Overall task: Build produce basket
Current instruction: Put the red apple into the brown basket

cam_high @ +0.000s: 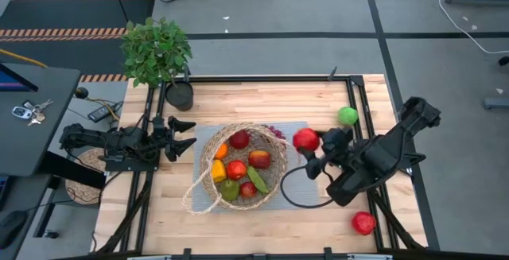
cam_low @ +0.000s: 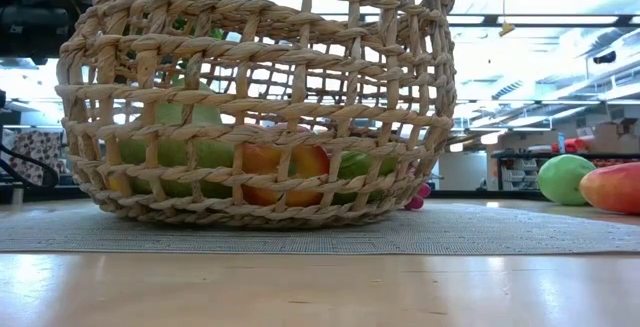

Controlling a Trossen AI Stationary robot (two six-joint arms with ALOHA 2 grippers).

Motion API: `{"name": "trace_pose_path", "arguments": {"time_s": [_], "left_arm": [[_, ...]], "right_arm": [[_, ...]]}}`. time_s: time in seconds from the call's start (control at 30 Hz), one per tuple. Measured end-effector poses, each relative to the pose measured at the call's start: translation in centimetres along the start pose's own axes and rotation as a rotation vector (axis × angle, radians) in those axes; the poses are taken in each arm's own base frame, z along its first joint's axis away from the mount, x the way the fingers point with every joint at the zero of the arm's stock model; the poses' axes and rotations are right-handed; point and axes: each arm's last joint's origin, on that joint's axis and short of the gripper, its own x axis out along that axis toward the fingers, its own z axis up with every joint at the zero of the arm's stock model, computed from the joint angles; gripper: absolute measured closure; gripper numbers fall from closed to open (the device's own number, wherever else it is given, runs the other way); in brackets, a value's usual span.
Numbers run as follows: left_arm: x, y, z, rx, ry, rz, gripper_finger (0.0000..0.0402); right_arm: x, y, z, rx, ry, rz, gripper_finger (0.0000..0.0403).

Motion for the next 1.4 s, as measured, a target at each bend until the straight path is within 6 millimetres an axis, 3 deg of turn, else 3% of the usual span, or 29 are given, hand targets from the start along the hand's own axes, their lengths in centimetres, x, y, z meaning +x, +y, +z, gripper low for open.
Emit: {"name": "trace_pose_path", "arguments": {"time_s": [0.2, 0.4, 0.63, 0.73, 0.93, 1.1, 1.27, 1.4], "left_arm": [[0.0, 0.0, 0.0, 0.000, 0.000, 0.000, 0.0012], [0.0, 0.0, 0.0, 0.000, 0.000, 0.000, 0.0012], [0.0, 0.0, 0.0, 0.000, 0.000, -0.001, 0.0012], [0.0, 0.0, 0.0, 0.000, 0.000, 0.000, 0.0012], [0.0, 0.0, 0.0, 0.002, 0.003, 0.001, 0.0012], [0.0, 0.0, -0.1, 0.004, 0.007, 0.002, 0.0012], [0.0, 0.0, -0.1, 0.006, 0.010, 0.004, 0.0012], [0.0, 0.0, -0.1, 0.006, 0.011, 0.004, 0.0012]], "right_arm": [[-0.8, 2.2, 2.4, -0.109, -0.221, 0.076, 0.0056], [0.0, 4.6, 4.5, -0.279, -0.278, 0.142, 0.0056], [2.7, 5.7, 6.8, -0.517, -0.209, 0.454, 0.0056], [4.7, 5.8, 7.3, -0.593, -0.186, 0.509, 0.0056], [9.7, 6.4, 7.4, -0.701, -0.104, 0.641, 0.0055], [13.4, 7.3, 6.2, -0.792, -0.017, 0.783, 0.0054], [15.7, 7.9, 5.1, -0.930, -0.014, 0.797, 0.0054], [16.7, 8.5, 4.1, -1.162, -0.079, 0.800, 0.0054]]}}
